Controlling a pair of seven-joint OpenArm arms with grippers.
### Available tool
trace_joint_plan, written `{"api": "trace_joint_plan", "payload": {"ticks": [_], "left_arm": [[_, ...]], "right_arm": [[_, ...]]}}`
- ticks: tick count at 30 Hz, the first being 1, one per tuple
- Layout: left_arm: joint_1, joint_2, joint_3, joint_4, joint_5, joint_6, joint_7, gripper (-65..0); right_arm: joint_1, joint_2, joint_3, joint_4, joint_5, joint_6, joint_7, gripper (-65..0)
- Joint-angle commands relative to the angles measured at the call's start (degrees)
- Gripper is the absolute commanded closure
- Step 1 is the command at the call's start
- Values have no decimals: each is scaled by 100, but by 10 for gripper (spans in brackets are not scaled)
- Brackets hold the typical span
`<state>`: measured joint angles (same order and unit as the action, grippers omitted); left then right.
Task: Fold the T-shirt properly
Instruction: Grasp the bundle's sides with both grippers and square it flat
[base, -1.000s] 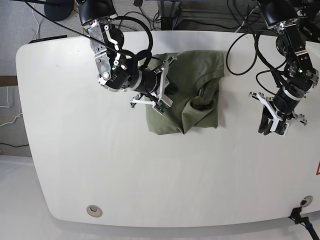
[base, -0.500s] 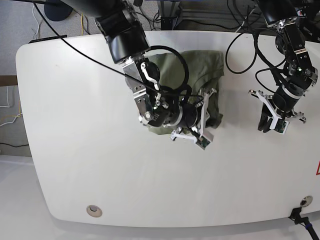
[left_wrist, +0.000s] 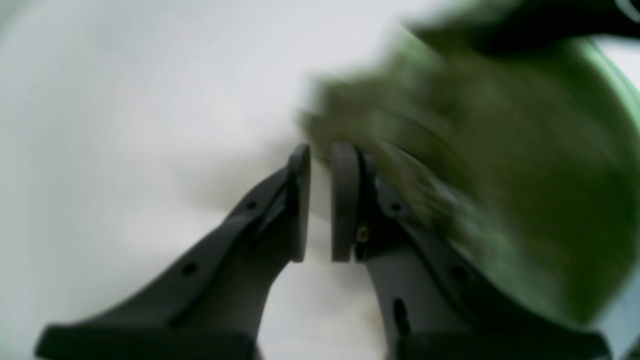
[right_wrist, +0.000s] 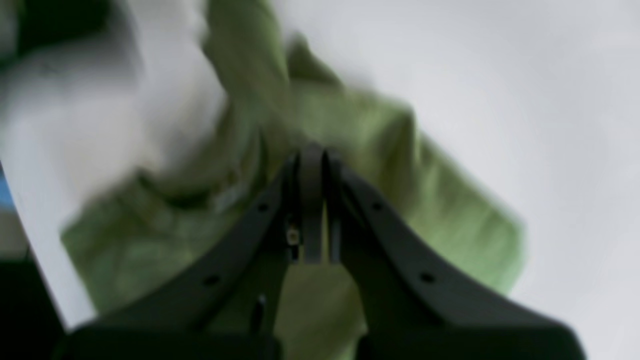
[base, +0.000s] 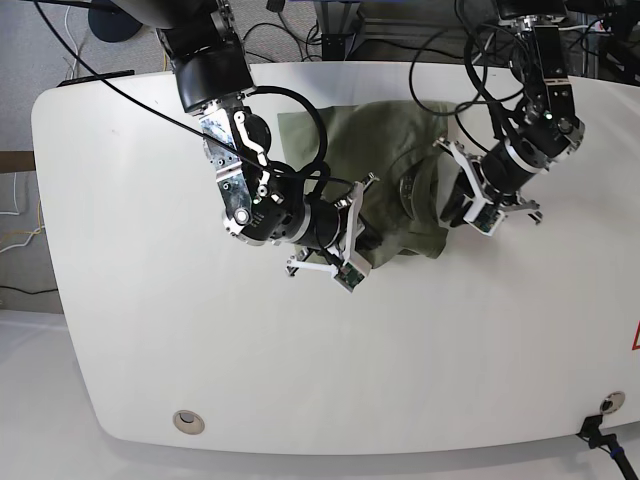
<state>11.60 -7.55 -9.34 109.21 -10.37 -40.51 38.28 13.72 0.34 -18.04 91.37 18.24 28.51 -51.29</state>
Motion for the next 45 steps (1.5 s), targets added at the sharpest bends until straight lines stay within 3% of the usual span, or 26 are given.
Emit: {"api": "trace_joint_plan", "payload": {"ticks": [1,7,11,14,19,27,31,36,42,45], "left_arm": [[-21,-58,156,222,-101,51,-167,-73],[172,-49,816,81,-84,51,-175,-73],[137,-49,930,-868,-66,51,-202,-73],[-74,-93,930,-1686,-49,51,-606,-73],[-592,-260,930,-2846,347,51,-729,-73],[-1823,-392,939,-3655,417,51,-738,-73],[-2368,-375,939,-3576,391,51,-738,-73],[-2412,-418,904,-2222,391,51,-721,-73],[-1384,-577,904,-745,426,51,-703,-73],[-751,-603,904,-341,426,51,-694,-73]], "right_arm": [[180,85,42,115,27,-16,395,0],[198,340,24,-518,27,-16,1045,0],[171,533,15,-1458,27,2,1863,0],[171,753,15,-2153,27,28,2584,0],[-13,1061,42,-2452,27,28,2997,0],[-857,1316,59,-1423,35,-16,2953,0],[-1323,1289,464,-720,35,-16,2927,0],[-1332,1254,745,704,35,-16,1872,0],[-1024,621,719,1381,44,-16,799,0],[-1112,252,639,1258,35,-16,781,0]]}}
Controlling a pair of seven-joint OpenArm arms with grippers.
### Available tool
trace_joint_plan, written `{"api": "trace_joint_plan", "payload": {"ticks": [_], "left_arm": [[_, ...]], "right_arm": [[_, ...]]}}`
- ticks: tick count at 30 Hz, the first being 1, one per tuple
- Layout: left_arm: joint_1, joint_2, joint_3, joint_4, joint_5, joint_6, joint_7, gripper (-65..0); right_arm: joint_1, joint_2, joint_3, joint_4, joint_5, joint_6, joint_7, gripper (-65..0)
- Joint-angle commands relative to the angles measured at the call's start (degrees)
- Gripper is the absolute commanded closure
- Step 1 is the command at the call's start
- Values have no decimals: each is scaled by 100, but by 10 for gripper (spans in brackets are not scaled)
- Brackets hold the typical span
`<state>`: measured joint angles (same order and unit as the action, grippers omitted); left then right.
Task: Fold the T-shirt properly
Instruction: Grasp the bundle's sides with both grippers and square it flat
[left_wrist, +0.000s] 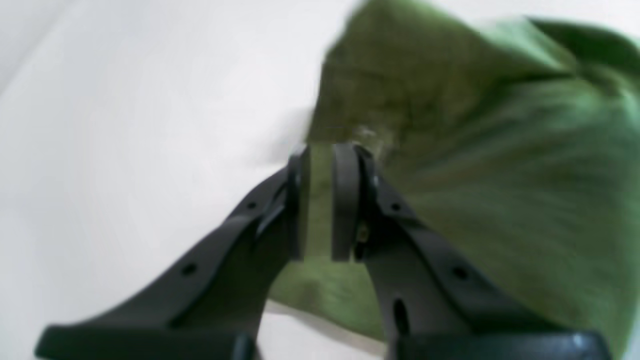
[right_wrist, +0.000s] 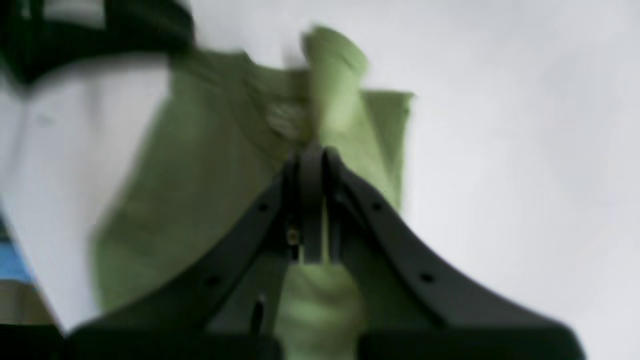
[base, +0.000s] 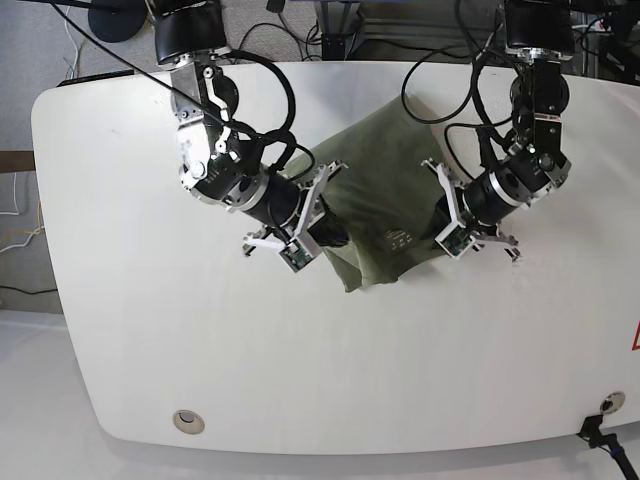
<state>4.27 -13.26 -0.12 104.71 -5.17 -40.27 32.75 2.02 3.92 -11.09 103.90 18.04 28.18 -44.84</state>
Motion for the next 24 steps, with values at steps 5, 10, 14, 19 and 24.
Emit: {"api": "trace_joint_plan", "payload": {"ticks": [5,10,14,19,24], "left_arm": [[729,-15,-335,206,-120,27,-159,-73],[896,-15,-379,198,-120,27,-159,-73],[905,-15,-379,180,-120,27,-159,-73],[905,-15,-379,171,-112,27,-159,-73],[896,-15,-388,189,-103,27,-159,-73]], "right_arm": [[242,-441,-249,-715,55,17,145,0],[708,-485,-249,-1805,55,26,743,0],[1393,-388,-240,-2842,46,69,1113,0],[2176,-36,-240,-4231,55,69,2115,0],[2325,201,-231,-3959,81,69,1992,0]]}}
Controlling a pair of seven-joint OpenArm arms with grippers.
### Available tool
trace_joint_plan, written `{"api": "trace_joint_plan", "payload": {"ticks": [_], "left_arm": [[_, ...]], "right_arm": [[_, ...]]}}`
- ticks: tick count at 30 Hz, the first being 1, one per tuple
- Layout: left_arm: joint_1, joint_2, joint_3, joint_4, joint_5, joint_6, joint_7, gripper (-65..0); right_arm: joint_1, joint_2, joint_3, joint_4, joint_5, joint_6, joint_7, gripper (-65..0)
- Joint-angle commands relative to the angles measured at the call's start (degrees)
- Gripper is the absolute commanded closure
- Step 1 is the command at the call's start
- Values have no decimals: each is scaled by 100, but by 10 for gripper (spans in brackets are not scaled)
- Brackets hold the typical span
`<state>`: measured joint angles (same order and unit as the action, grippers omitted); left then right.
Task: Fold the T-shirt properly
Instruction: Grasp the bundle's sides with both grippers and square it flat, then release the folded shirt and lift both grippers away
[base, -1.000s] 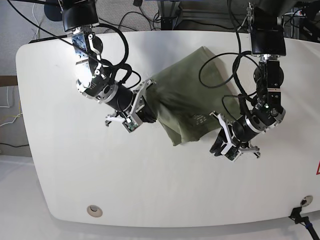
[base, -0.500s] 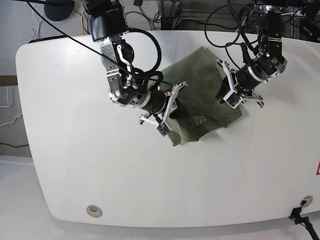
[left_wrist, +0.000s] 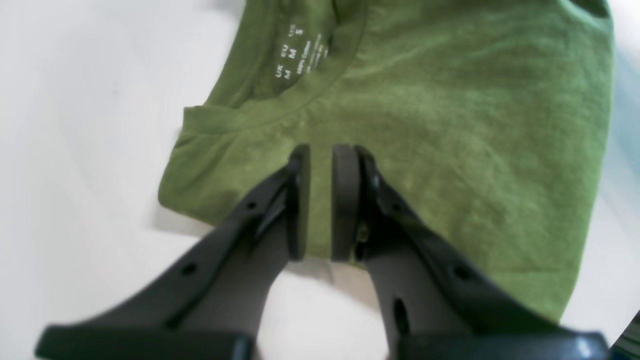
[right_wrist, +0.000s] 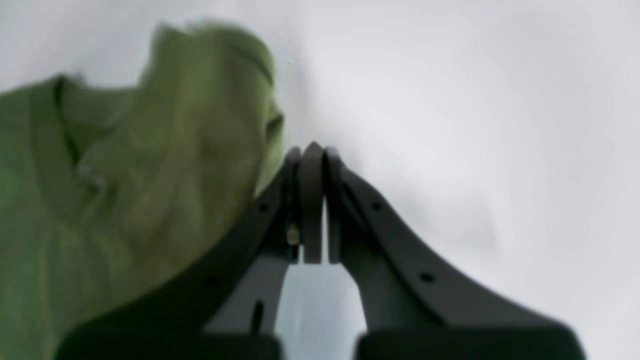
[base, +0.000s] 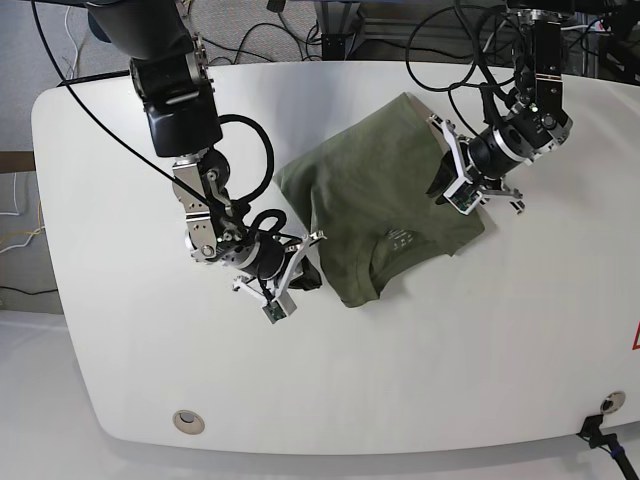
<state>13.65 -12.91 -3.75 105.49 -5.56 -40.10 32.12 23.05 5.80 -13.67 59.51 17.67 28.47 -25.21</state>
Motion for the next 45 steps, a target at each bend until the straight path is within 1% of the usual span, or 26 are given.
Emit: {"api": "trace_joint_plan", "payload": {"ticks": [1,4,6,8,9,10,11,12,13,16,17,19,21,23,25,27,29,31,34,39,41,45], "left_arm": [[-51,-50,-25,119,-81,10,-104,-73],[-235,-50,-25,198,-81,10,-113,-73],[-358,12,-25,207,-64,10,-113,-73],[-446,152,-122,207,-55,10,-122,-73],[-473,240,-192,207,-55,10,-122,-73],[-473,319,-219,189,-46,10,-175,-73],[-481,398,-219,163,-37,10,-350,-73],[-481,451,-210,154,-37,10,-553,-73],[-473,504,-183,84,-37,10,-728,-73],[-446,644,-16,-356,-37,269,-966,-73],[-446,644,36,-532,-37,339,-1010,-73],[-437,653,186,-936,-37,480,-1194,-73],[-385,653,247,-1332,-46,577,-1467,-73],[-367,653,247,-1666,-46,577,-1643,-73],[-394,653,265,-2017,-46,577,-1669,-73],[-543,644,274,-2343,-46,568,-1669,-73],[-772,618,283,-2624,-46,550,-1669,-73],[-1070,609,388,-2897,-46,550,-1669,-73],[-1466,609,529,-3213,-46,550,-1669,-73],[-1853,618,801,-3301,-72,542,-1669,-73],[-1932,618,916,-3257,-90,542,-1678,-73],[-2081,618,942,-2765,-90,533,-1678,-73]], "right_arm": [[161,31,26,841,127,23,-226,0],[-138,22,44,2195,127,-12,-1088,0],[-428,-13,44,2977,127,-12,-1448,0],[-744,-172,44,3443,83,-20,-1589,0],[-885,-215,44,3540,83,-82,-1589,0],[-1008,-215,26,3557,83,-144,-1580,0],[-1122,-215,18,3531,83,-179,-1571,0],[-1228,-215,18,3460,83,-179,-1501,0],[-1325,-215,0,3337,83,-179,-1299,0],[-1500,-172,0,2836,75,-152,-692,0],[-1500,-92,0,2652,75,-135,-516,0],[-1492,-48,0,2221,75,-126,-200,0],[-1483,48,0,1904,75,-117,-6,0],[-1483,92,0,1658,75,-117,196,0],[-1500,294,9,1491,75,-117,345,0],[-1544,426,26,1438,83,-117,424,0],[-1641,637,70,1482,119,-135,424,0],[-1782,734,273,1597,119,-126,398,0],[-2063,734,642,1843,92,-117,389,0],[-2221,734,695,2159,92,-126,381,0],[-2265,734,695,2353,92,-152,381,0],[-2248,734,695,2871,92,-170,372,0]]}}
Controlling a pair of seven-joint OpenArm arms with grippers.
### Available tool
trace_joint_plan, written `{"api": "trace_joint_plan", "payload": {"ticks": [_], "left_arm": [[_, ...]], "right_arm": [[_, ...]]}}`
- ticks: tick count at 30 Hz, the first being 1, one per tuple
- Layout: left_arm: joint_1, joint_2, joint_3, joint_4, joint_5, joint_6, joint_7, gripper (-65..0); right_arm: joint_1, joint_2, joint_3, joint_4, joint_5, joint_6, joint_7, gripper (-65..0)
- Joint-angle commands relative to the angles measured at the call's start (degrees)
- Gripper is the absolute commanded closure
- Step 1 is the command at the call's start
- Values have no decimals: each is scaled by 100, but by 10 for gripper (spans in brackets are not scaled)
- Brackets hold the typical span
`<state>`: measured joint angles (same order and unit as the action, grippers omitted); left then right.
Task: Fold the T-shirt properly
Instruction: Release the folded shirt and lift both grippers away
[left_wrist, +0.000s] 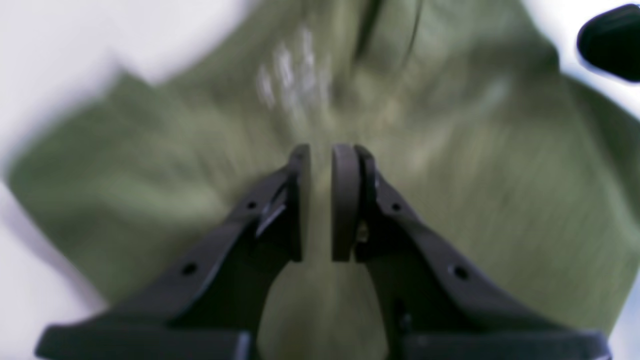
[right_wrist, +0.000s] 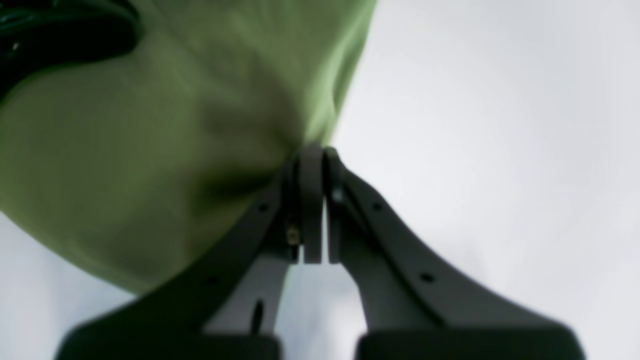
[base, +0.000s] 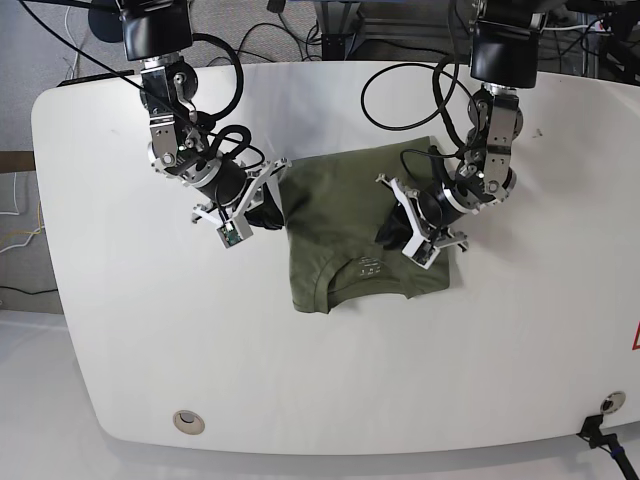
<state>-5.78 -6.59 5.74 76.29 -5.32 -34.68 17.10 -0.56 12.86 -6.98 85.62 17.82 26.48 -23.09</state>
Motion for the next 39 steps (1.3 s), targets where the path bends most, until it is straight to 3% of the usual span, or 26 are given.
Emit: {"api": "trace_joint_plan", "payload": {"ticks": [1,4,10,12,16,18,21,24,32,36,39], "left_arm": [[-138,-14,-7,305,-114,-9,-176,-73],[-112,-14,-24,762,-114,-9,-159,-73],[459,-251,-525,1843,-79,26,-150,-73],[776,-242,-991,2037,-79,35,-185,-73],[1198,-84,-1844,2186,-79,35,-625,-73],[1426,48,-2134,2195,-79,35,-1099,-73],[1831,57,-2196,2204,-79,35,-1618,-73],[2367,57,-2205,2424,-88,35,-1891,-73],[4240,74,-2213,3461,-123,35,-1917,-73],[5215,153,-2521,3646,-132,35,-1926,-73],[5699,549,-2873,3646,-132,-9,-1926,-73]], "right_arm": [[157,28,26,383,68,29,81,0],[368,28,26,708,68,29,-394,0],[535,-209,-1,1200,24,-15,-570,0],[508,-280,-1,1464,-459,-358,-552,0],[324,-535,307,1543,-1268,-701,89,0],[157,-552,588,1534,-1338,-701,450,0],[-133,-535,799,1710,-1338,-692,538,0],[-643,-526,931,2114,-1338,-692,538,0],[-2498,-543,1292,2985,-1338,-692,555,0],[-3606,-552,1520,3029,-1338,-736,1294,0],[-4388,-552,1626,3029,-1347,-736,1769,0]]}}
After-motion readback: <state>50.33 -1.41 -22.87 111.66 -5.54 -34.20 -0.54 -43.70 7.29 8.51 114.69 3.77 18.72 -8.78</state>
